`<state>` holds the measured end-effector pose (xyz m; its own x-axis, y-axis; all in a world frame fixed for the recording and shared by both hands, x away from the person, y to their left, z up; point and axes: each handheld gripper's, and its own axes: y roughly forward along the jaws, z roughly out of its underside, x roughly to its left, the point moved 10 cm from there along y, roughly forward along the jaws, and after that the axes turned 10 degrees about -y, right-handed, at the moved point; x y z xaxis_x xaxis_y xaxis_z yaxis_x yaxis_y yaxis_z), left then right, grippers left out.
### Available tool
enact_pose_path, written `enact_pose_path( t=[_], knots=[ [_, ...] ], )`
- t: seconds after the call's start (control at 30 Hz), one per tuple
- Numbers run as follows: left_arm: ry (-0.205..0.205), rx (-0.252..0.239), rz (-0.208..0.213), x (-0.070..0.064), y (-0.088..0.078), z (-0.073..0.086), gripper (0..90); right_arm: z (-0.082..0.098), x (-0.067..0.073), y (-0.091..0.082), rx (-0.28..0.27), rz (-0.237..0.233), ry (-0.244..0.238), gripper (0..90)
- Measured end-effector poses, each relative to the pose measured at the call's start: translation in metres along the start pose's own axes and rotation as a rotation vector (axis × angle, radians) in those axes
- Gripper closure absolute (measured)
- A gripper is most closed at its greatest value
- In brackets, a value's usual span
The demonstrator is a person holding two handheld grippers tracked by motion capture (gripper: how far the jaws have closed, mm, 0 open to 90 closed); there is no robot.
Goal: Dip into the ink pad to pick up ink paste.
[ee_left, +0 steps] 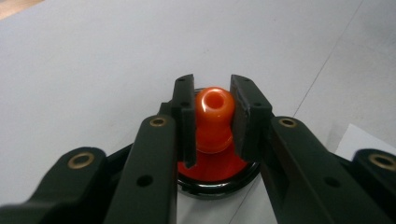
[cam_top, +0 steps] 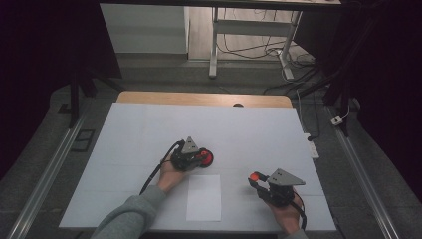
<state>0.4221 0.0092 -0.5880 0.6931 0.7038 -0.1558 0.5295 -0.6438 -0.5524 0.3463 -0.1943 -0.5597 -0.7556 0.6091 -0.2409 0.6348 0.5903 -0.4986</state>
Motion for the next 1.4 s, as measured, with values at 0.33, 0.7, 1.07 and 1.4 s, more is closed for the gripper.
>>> enact_pose_path(
  t=[0.33, 0.7, 1.07, 1.4],
  knots=[
    [0.030, -0.082, 0.031, -0.014, -0.022, -0.026, 72.7, 0.000, -0.001, 0.000, 0.001, 0.004, -0.002, 64.4],
    [0.000, -0.071, 0.065, -0.013, -0.028, -0.026, 72.8, 0.000, -0.002, 0.000, -0.002, 0.001, -0.002, 64.4],
    [-0.055, -0.074, 0.132, -0.017, -0.043, -0.029, 72.7, -0.001, -0.001, 0.001, 0.002, -0.001, -0.007, 64.4],
    [-0.047, -0.081, 0.150, -0.023, -0.062, -0.030, 72.6, -0.002, 0.002, 0.004, 0.001, -0.011, -0.010, 64.4]
  ],
)
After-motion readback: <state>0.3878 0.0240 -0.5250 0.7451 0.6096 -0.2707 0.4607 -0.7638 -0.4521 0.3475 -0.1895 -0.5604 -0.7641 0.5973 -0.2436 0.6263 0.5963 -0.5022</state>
